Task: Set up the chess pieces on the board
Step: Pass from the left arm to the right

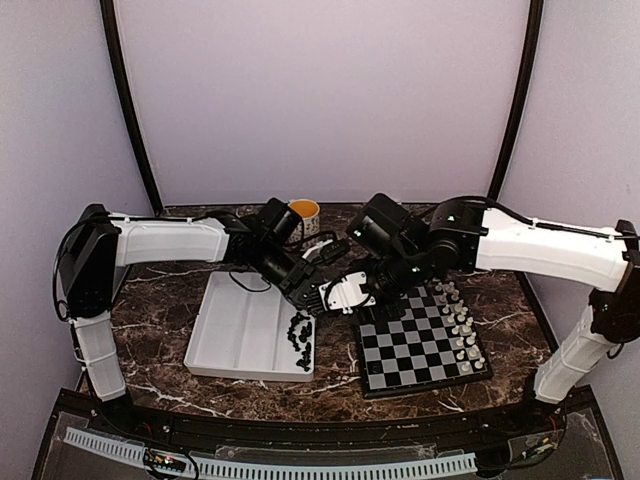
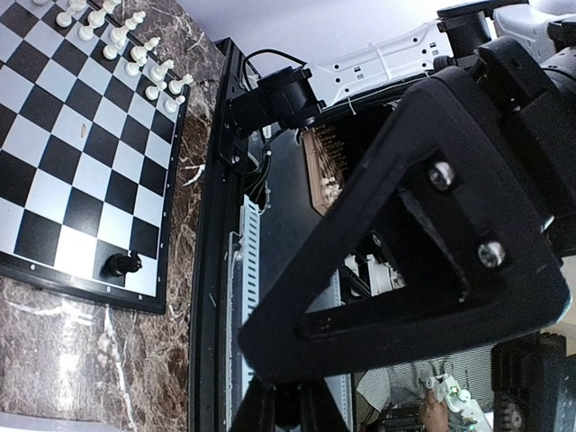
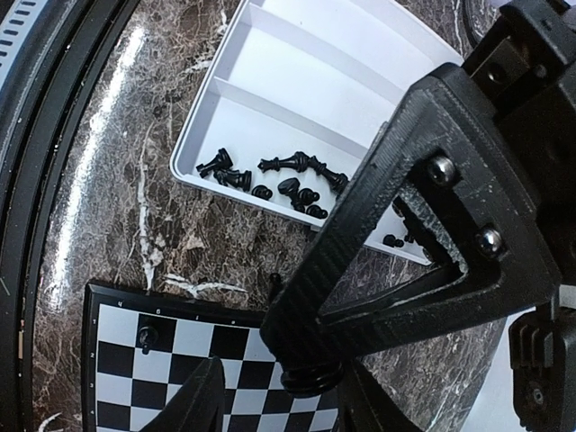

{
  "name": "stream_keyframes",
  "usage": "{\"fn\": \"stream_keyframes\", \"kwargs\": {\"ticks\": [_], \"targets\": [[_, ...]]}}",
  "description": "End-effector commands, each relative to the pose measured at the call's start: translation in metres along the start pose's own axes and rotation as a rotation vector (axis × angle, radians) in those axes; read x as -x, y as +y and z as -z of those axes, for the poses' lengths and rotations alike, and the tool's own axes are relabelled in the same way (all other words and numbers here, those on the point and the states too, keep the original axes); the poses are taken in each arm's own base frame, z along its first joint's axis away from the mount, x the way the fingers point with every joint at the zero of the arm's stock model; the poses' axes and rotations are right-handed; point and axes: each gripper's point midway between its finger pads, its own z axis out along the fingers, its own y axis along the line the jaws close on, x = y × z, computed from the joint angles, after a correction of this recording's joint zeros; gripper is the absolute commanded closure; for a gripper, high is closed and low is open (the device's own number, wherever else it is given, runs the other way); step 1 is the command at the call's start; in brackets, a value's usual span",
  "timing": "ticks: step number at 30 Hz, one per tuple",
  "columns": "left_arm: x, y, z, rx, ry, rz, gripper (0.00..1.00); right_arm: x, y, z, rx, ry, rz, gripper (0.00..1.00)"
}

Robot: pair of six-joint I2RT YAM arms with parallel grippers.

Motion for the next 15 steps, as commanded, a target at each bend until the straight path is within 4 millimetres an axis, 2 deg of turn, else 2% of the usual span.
{"fn": "stream_keyframes", "kwargs": {"ticks": [1,4,8,12,15], "targets": [[0.0049,-0.0185,-0.0022,-0.063,0.013,-0.033,0.96,0.002,-0.0015,-0.0077,-0.025,0.015,0.021,0.56],[0.0048,-0.019,-0.0034,-0.072,0.016,-0.03,0.96,0.0035,-0.0027,-0.0099,-0.036,0.015,0.019,0.59],[0.0055,-0.0187,-0.0038,-0.073,0.016,-0.028,0.95,0.004,-0.006,-0.0127,-0.053,0.017,0.01,0.71],[0.0075,-0.0166,-0.0037,-0.055,0.01,-0.028,0.89,0.0054,-0.0053,-0.013,-0.053,0.009,0.002,0.82],[0.0101,-0.0143,-0.0028,-0.02,0.001,-0.038,0.82,0.003,-0.0058,-0.0128,-0.06,0.013,-0.024,0.85]]}}
